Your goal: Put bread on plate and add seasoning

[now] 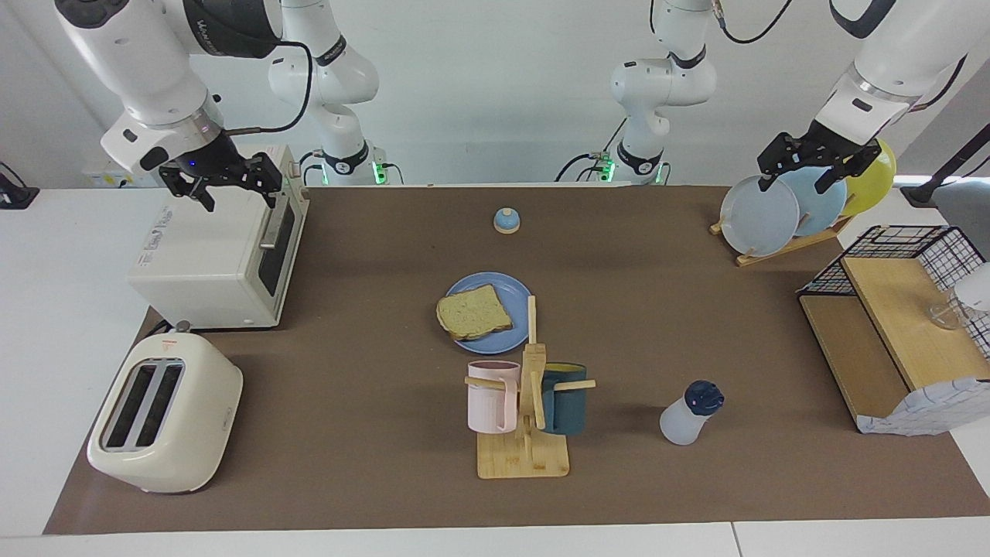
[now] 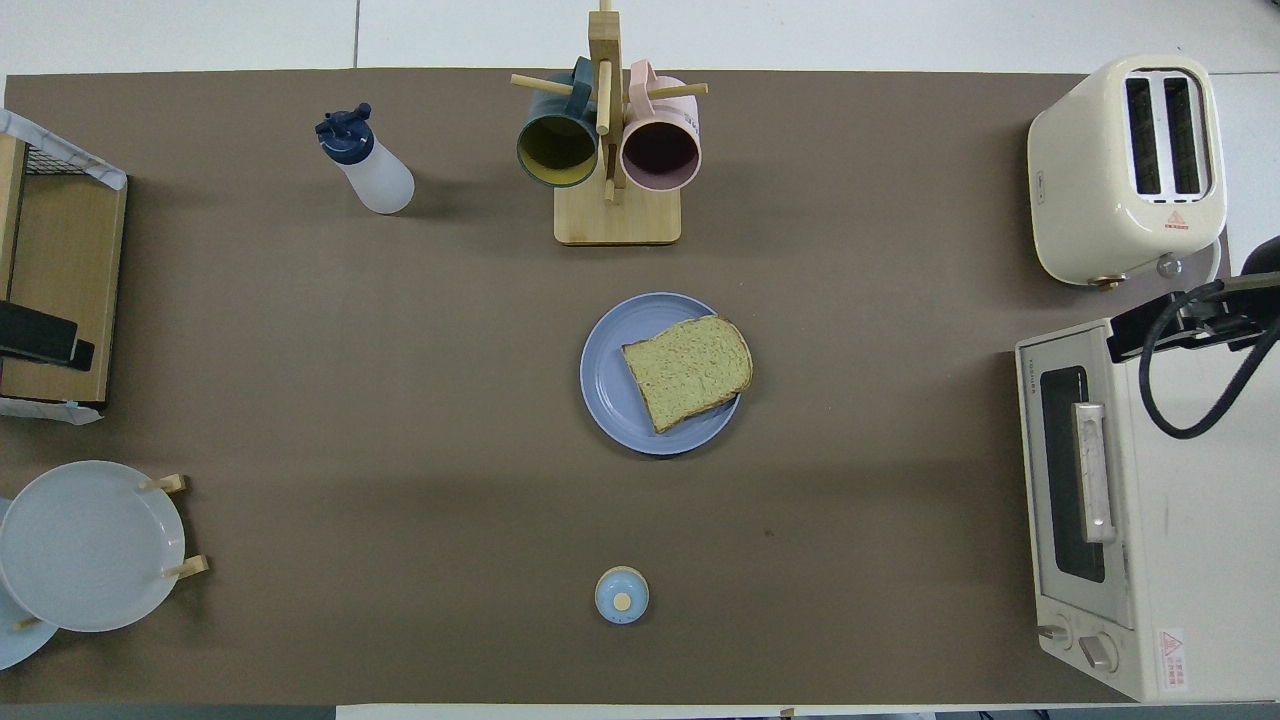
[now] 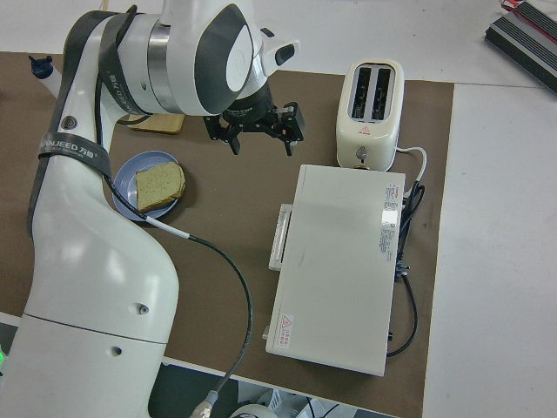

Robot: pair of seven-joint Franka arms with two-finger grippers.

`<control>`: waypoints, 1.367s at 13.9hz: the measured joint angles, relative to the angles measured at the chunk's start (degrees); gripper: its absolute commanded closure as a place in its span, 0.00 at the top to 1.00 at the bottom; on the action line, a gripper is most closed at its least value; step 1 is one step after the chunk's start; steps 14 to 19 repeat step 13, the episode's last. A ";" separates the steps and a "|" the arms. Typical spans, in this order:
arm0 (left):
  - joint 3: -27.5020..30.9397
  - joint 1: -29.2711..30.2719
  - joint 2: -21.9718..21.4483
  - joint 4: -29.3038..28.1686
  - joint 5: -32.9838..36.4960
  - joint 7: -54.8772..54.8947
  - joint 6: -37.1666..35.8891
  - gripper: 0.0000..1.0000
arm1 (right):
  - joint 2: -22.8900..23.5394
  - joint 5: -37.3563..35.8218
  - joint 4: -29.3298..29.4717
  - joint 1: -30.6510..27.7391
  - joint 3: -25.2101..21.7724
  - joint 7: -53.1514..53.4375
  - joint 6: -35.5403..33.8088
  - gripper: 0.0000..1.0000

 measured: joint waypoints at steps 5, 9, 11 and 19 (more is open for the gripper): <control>-1.83 0.60 -0.87 -6.52 0.00 -0.83 8.50 1.00 | -0.07 0.00 0.01 0.00 0.00 0.00 0.00 1.00; -2.12 0.64 0.53 -1.38 0.03 -0.90 5.98 1.00 | -0.09 0.00 0.01 0.00 0.00 0.00 0.00 1.00; -2.17 0.70 0.53 -0.45 0.03 -0.90 5.48 1.00 | -0.09 0.00 0.01 0.04 0.01 0.00 0.00 1.00; -2.24 0.84 0.64 -0.45 0.03 -0.90 5.47 1.00 | -0.10 0.00 0.01 0.17 0.04 0.00 0.00 1.00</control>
